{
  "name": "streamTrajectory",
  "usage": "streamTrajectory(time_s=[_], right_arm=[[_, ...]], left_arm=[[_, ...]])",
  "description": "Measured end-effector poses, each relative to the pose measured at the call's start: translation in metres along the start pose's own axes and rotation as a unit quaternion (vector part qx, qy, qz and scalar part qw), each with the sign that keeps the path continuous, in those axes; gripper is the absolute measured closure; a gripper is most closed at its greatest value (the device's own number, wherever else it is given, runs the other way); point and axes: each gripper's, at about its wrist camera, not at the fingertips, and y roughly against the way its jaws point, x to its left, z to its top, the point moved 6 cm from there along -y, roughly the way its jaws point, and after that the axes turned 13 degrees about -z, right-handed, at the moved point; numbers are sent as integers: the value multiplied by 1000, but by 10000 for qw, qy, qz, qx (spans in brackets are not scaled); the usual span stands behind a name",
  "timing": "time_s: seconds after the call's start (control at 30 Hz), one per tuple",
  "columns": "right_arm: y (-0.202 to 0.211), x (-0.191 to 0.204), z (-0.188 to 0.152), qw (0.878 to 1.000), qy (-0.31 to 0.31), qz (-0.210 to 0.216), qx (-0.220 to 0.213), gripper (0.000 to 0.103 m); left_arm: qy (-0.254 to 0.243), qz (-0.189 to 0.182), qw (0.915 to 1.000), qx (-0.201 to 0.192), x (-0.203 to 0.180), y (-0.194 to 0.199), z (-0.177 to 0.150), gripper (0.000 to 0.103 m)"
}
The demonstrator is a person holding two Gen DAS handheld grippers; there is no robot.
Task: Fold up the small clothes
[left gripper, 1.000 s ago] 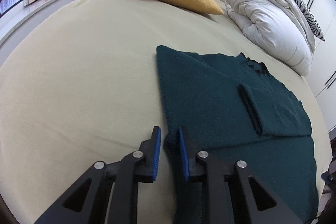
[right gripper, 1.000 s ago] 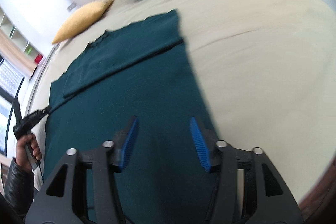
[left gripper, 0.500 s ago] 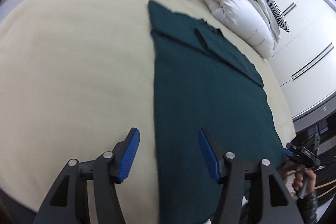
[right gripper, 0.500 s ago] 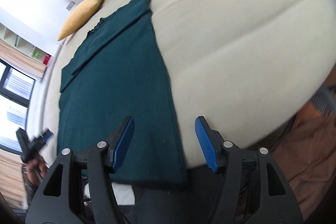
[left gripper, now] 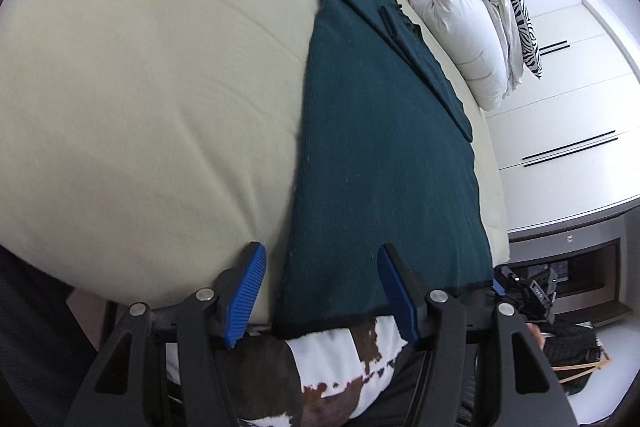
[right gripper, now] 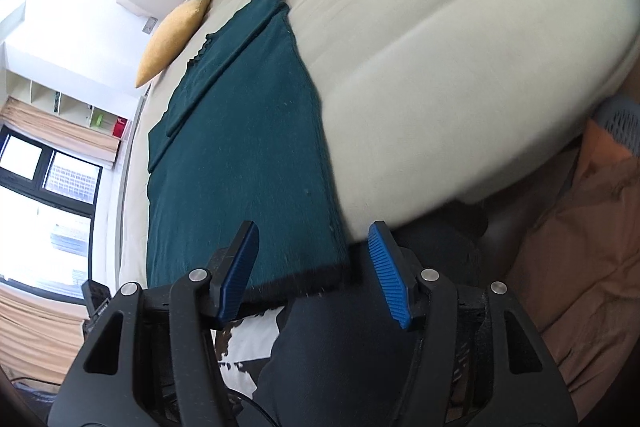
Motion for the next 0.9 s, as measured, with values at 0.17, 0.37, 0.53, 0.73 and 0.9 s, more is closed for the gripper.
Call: streamTrajectory(time_s=[0.17, 0.37, 0.53, 0.73, 0.9], right_arm=[[0, -2, -3, 9998, -118, 176, 69, 54], [-1, -4, -5, 9993, -177, 321, 113, 55], [1, -12, -4, 9985, -371, 381, 109, 55], [-2, -9, -1, 9986, -281, 418, 152, 56], [-8, -3, -3, 9987, -169, 401, 279, 71]], left_arm=[[304, -305, 9990, 114, 6, -6, -5, 46], [503, -334, 9981, 130, 10, -4, -3, 82], [330, -243, 9990, 183, 5, -6, -6, 93], [259, -194, 9993, 189, 5, -4, -7, 94], [201, -158, 9995, 179, 4, -3, -9, 95]])
